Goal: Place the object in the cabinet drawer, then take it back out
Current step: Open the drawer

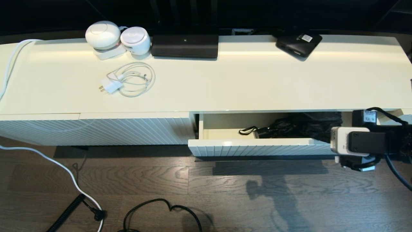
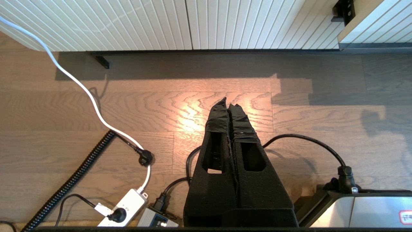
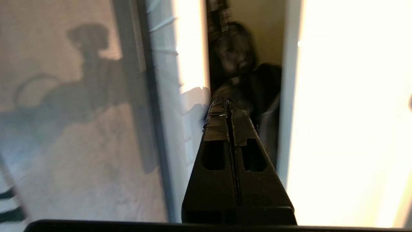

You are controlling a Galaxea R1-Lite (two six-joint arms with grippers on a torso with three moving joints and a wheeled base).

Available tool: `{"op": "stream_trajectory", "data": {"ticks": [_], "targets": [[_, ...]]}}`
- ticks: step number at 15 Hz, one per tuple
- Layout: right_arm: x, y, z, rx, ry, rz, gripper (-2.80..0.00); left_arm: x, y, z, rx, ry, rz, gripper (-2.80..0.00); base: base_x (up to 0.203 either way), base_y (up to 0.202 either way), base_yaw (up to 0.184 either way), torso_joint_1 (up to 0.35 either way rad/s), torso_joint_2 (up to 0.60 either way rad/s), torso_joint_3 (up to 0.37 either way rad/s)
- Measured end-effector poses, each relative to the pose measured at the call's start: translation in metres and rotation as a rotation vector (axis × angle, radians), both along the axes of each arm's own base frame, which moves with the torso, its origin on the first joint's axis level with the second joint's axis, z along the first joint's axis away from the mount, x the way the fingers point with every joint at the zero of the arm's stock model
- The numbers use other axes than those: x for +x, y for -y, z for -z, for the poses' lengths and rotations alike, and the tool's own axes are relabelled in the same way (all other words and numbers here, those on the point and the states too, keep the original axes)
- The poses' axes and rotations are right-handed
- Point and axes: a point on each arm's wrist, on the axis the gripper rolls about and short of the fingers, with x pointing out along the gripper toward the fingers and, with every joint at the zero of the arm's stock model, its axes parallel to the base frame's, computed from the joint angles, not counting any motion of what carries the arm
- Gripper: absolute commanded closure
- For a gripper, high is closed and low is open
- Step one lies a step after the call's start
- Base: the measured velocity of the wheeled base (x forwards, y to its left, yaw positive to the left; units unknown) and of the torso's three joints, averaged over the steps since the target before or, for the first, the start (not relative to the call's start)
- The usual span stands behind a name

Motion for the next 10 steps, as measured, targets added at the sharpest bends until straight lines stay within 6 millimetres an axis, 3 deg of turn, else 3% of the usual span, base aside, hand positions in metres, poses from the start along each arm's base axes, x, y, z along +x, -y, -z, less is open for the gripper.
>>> {"op": "stream_trajectory", "data": {"ticks": [3, 10], "targets": [[0.016, -0.008, -0.004, 0.001, 0.033, -0.015, 0.00, 0.000, 0.000, 0.000, 0.000, 0.000, 0.000, 0.00, 0.000, 0.000, 0.000, 0.000, 0.00, 0.000], [0.023, -0.026, -0.001, -0.024, 0.022, -0.035, 0.00, 0.000, 0.000, 0.000, 0.001, 0.000, 0.000, 0.00, 0.000, 0.000, 0.000, 0.000, 0.00, 0.000]]}}
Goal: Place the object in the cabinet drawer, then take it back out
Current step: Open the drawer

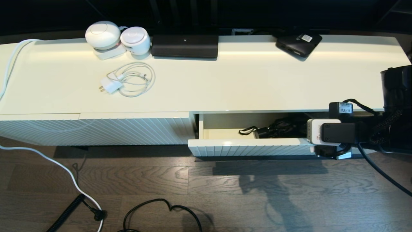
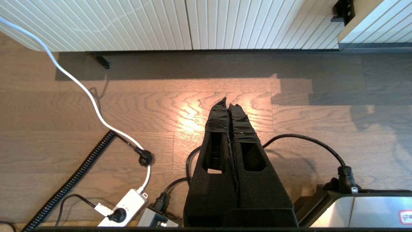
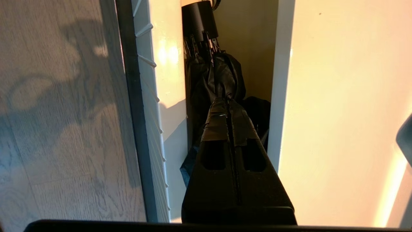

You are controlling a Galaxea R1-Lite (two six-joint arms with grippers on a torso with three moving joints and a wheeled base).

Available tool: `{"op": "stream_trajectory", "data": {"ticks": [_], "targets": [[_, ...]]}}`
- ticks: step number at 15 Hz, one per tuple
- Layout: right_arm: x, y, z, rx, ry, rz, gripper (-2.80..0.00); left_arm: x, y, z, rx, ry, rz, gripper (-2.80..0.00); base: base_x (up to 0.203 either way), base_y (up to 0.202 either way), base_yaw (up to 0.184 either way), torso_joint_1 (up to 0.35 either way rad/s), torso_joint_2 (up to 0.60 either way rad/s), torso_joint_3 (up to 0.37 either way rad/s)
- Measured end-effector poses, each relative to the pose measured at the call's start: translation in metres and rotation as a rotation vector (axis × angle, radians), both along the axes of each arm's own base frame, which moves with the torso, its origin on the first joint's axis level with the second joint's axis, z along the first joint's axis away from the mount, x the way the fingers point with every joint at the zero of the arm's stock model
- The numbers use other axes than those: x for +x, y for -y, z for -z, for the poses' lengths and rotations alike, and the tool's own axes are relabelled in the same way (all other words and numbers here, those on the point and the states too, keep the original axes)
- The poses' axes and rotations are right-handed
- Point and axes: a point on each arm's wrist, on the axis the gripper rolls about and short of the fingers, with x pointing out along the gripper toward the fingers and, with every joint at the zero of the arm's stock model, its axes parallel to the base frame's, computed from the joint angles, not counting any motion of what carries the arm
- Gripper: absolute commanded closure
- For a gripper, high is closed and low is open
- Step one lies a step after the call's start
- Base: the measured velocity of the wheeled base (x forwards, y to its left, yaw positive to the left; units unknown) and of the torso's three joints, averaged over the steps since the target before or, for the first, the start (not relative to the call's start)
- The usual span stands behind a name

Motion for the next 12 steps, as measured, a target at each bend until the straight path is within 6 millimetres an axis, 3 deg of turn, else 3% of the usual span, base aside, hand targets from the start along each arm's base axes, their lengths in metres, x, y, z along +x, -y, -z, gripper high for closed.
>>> {"op": "stream_trajectory", "data": {"ticks": [12], "targets": [[0.020, 0.005, 0.017, -0.043, -0.049, 0.033, 0.00, 0.000, 0.000, 0.000, 0.000, 0.000, 0.000, 0.00, 0.000, 0.000, 0.000, 0.000, 0.00, 0.000]]}}
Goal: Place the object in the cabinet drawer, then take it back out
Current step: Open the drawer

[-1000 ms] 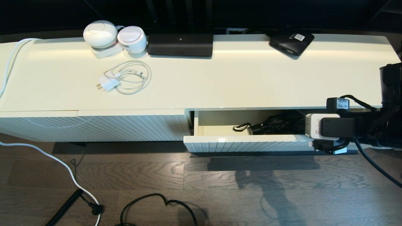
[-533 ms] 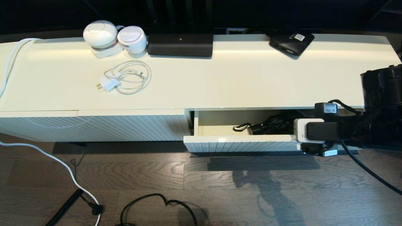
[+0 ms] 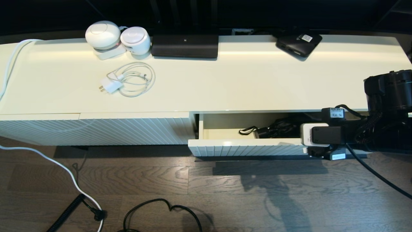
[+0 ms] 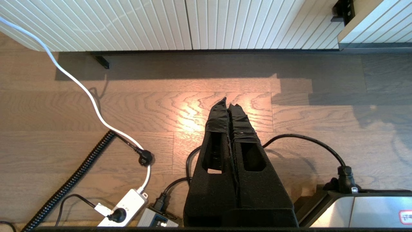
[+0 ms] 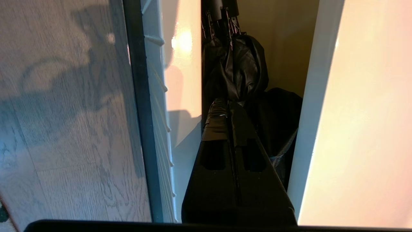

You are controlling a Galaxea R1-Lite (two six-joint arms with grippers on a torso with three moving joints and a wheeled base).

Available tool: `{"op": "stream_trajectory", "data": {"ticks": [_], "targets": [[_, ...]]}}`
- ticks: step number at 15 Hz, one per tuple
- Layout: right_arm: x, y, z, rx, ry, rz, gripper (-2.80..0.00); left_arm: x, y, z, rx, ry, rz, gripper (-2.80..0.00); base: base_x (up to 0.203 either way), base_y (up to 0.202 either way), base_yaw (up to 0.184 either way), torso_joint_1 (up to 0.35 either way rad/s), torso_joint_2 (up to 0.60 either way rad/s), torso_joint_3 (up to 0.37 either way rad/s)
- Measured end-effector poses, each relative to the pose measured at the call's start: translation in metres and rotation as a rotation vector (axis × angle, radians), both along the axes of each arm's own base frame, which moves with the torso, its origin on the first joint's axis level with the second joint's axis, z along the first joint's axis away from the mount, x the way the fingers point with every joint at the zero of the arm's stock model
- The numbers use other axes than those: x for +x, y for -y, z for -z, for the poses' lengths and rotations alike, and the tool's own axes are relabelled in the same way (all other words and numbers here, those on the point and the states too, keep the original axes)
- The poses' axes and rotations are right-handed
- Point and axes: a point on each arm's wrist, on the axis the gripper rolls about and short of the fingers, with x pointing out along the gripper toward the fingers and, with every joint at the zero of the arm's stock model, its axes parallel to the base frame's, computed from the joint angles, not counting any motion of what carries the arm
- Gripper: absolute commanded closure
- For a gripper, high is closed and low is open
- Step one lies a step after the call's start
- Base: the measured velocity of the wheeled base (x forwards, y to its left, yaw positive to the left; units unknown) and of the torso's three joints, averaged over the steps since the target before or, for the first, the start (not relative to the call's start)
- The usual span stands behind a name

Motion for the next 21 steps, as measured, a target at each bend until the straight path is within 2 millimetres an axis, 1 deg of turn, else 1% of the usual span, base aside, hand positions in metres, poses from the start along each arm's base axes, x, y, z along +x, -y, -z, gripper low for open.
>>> {"op": "stream_trajectory", "data": {"ticks": [6, 11, 15, 21], "targets": [[-0.007, 0.003, 0.007, -0.029, -0.042, -0.003, 0.00, 0.000, 0.000, 0.000, 0.000, 0.000, 0.000, 0.00, 0.000, 0.000, 0.000, 0.000, 0.00, 0.000], [-0.024, 0.006, 0.016, -0.071, -0.147, 0.000, 0.00, 0.000, 0.000, 0.000, 0.000, 0.000, 0.000, 0.00, 0.000, 0.000, 0.000, 0.000, 0.00, 0.000], [-0.041, 0.008, 0.032, -0.097, -0.235, -0.011, 0.00, 0.000, 0.000, 0.000, 0.000, 0.000, 0.000, 0.00, 0.000, 0.000, 0.000, 0.000, 0.00, 0.000], [-0.060, 0.014, 0.053, -0.112, -0.303, -0.017, 0.00, 0.000, 0.000, 0.000, 0.000, 0.001, 0.000, 0.00, 0.000, 0.000, 0.000, 0.000, 0.00, 0.000]]}}
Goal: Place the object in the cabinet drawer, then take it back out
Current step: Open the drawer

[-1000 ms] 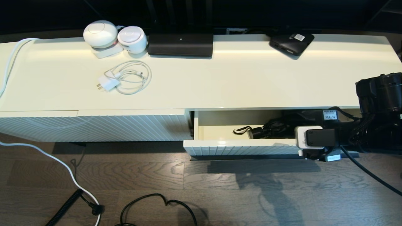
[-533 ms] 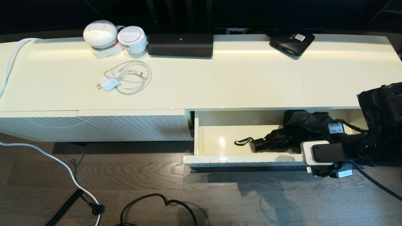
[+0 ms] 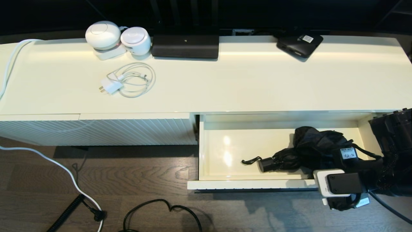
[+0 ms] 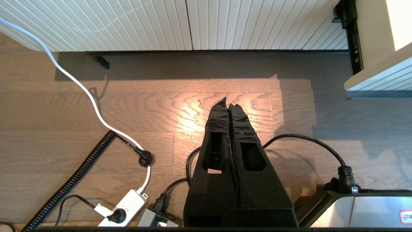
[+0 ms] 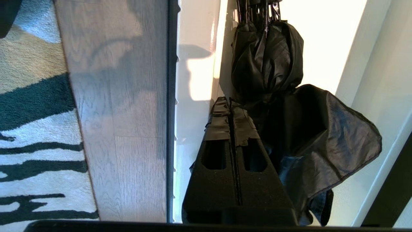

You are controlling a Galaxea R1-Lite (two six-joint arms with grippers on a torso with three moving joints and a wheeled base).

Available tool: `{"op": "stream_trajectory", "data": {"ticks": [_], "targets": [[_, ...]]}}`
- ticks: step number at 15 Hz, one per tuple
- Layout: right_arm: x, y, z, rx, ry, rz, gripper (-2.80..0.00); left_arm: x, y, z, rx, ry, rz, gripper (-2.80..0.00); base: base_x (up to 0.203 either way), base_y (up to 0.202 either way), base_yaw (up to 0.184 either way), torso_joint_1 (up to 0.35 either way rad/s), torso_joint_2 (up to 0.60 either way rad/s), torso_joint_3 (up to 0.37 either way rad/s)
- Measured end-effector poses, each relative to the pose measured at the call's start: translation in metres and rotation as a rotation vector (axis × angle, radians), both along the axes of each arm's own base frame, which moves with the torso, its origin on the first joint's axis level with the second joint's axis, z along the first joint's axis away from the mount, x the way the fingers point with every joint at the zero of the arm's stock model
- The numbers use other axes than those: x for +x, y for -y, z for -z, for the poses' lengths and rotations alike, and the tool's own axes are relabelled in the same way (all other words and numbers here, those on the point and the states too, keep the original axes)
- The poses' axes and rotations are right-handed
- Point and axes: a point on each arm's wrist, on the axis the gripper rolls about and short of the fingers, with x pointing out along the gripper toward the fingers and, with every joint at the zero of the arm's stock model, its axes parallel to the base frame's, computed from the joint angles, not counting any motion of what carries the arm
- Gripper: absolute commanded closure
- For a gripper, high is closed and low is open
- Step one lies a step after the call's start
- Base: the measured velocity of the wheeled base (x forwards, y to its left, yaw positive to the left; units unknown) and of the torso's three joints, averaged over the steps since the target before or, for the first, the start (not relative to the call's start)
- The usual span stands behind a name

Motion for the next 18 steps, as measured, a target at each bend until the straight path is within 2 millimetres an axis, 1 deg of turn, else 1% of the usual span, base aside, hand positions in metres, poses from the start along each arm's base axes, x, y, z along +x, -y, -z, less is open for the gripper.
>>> {"op": "stream_trajectory", "data": {"ticks": [4, 6, 9, 12, 15, 16, 18], "targets": [[-0.015, 0.005, 0.015, -0.012, -0.049, -0.002, 0.00, 0.000, 0.000, 0.000, 0.000, 0.000, 0.000, 0.00, 0.000, 0.000, 0.000, 0.000, 0.00, 0.000], [-0.021, 0.007, 0.019, -0.012, -0.051, -0.002, 0.00, 0.000, 0.000, 0.000, 0.000, 0.000, 0.000, 0.00, 0.000, 0.000, 0.000, 0.000, 0.00, 0.000], [-0.026, 0.008, 0.020, -0.009, -0.042, 0.000, 0.00, 0.000, 0.000, 0.000, 0.000, 0.000, 0.000, 0.00, 0.000, 0.000, 0.000, 0.000, 0.00, 0.000], [-0.031, 0.010, 0.017, -0.009, -0.051, 0.008, 0.00, 0.000, 0.000, 0.000, 0.000, 0.000, 0.000, 0.00, 0.000, 0.000, 0.000, 0.000, 0.00, 0.000], [-0.038, 0.012, -0.002, 0.021, -0.047, 0.035, 0.00, 0.000, 0.000, 0.000, 0.000, 0.001, 0.000, 0.00, 0.000, 0.000, 0.000, 0.000, 0.00, 0.000], [-0.037, 0.011, -0.018, 0.048, 0.008, 0.042, 0.00, 0.000, 0.000, 0.000, 0.000, 0.000, 0.000, 0.00, 0.000, 0.000, 0.000, 0.000, 0.00, 0.000], [-0.042, 0.013, -0.044, 0.072, 0.058, 0.049, 0.00, 0.000, 0.000, 0.000, 0.001, 0.001, 0.000, 0.00, 0.000, 0.000, 0.000, 0.000, 0.00, 0.000]]}}
